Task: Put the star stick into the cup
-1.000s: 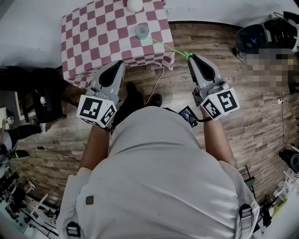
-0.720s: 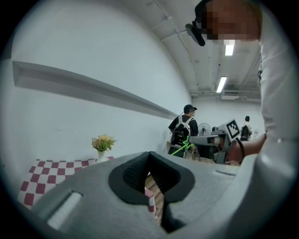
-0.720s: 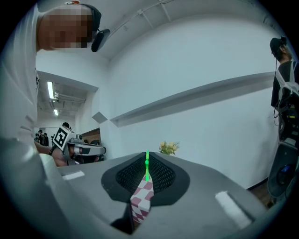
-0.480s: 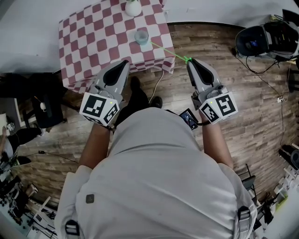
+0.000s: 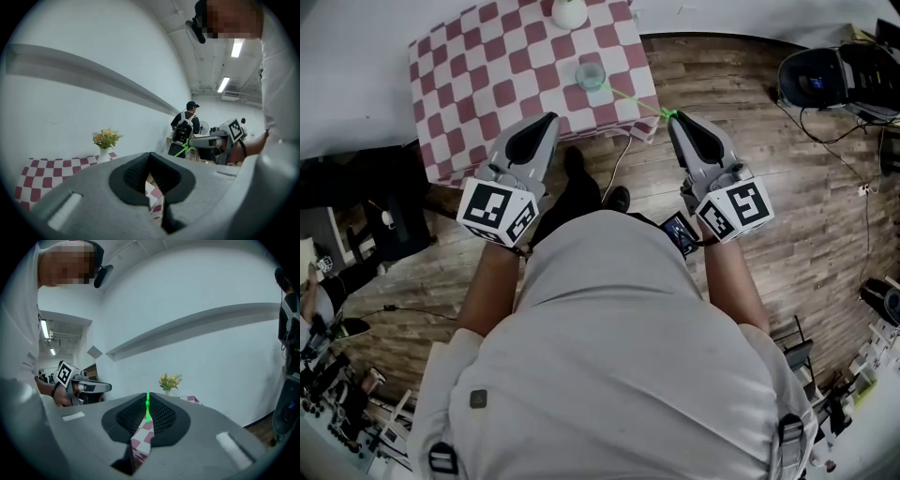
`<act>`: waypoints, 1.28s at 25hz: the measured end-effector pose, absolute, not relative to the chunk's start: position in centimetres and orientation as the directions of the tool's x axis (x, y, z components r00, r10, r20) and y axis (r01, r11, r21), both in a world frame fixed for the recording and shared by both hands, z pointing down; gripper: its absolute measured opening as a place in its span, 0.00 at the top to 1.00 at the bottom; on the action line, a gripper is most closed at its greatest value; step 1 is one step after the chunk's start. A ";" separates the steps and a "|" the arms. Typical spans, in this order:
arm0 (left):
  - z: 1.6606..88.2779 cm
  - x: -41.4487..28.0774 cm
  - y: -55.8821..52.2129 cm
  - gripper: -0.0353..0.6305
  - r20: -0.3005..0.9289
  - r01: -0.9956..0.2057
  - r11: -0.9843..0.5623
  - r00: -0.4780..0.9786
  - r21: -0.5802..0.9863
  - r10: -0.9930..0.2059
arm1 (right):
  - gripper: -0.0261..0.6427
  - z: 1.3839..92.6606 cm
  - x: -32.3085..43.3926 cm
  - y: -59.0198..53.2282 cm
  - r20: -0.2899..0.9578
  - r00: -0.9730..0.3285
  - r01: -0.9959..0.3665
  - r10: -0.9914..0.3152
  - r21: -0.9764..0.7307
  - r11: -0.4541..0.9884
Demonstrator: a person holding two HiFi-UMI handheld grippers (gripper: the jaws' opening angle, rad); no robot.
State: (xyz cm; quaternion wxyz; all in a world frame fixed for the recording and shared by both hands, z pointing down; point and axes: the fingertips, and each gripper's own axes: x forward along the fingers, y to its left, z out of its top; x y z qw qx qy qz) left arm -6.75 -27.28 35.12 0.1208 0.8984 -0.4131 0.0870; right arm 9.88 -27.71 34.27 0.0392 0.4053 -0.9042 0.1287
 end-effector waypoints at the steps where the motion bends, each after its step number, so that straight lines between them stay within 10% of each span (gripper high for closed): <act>1: 35.3 -6.7 -27.7 0.94 0.262 -0.757 -0.636 0.650 0.147 -0.713 | 0.92 34.6 9.7 -28.2 0.185 -0.666 -0.746 -0.723 -0.199 0.636; 32: 44.7 -10.6 -37.0 0.94 0.413 -0.708 -0.638 0.701 0.304 -0.581 | 0.92 47.5 3.9 -37.5 0.471 -0.615 -0.779 -0.632 -0.235 0.582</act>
